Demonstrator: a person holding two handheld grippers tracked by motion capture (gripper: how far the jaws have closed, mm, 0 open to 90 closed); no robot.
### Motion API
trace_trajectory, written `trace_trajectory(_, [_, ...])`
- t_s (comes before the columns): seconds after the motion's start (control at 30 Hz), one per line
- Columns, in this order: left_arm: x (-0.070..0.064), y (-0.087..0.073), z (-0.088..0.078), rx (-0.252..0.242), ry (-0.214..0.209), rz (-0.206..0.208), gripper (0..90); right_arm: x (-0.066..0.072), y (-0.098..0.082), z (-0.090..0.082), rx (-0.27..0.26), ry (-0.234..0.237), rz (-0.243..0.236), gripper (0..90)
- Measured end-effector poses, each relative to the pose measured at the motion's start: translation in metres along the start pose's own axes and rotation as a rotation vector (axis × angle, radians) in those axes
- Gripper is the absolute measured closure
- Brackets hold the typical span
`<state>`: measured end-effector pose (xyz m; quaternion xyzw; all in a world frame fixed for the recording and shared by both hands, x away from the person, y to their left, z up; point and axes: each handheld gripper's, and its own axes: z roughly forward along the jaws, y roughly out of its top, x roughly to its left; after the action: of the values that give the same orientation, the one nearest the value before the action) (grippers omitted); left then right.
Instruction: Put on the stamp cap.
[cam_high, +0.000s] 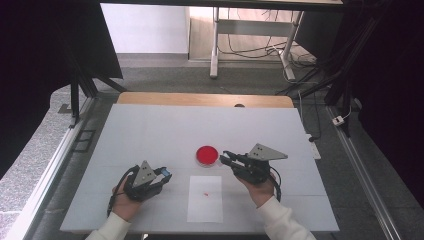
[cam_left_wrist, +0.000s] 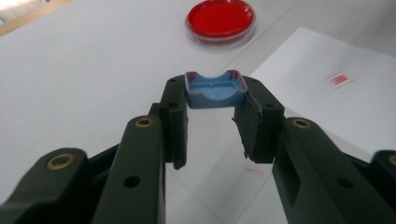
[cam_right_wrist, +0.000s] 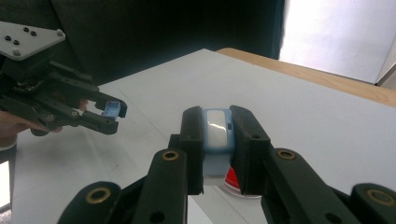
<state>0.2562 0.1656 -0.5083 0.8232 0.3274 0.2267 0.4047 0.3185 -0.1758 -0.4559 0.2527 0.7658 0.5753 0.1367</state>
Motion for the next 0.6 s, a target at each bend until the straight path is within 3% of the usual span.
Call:
trace_trajectory(0.3, [-0.009,0.014,0.016,0.001,-0.039,0.021,64.9,0.005,0.000,0.005,0.006,0.024,0.000,75.6])
trace_trajectory(0.6, [-0.008,0.017,0.020,-0.009,-0.052,-0.001,64.9,0.005,0.000,0.006,0.006,0.023,0.002,75.6])
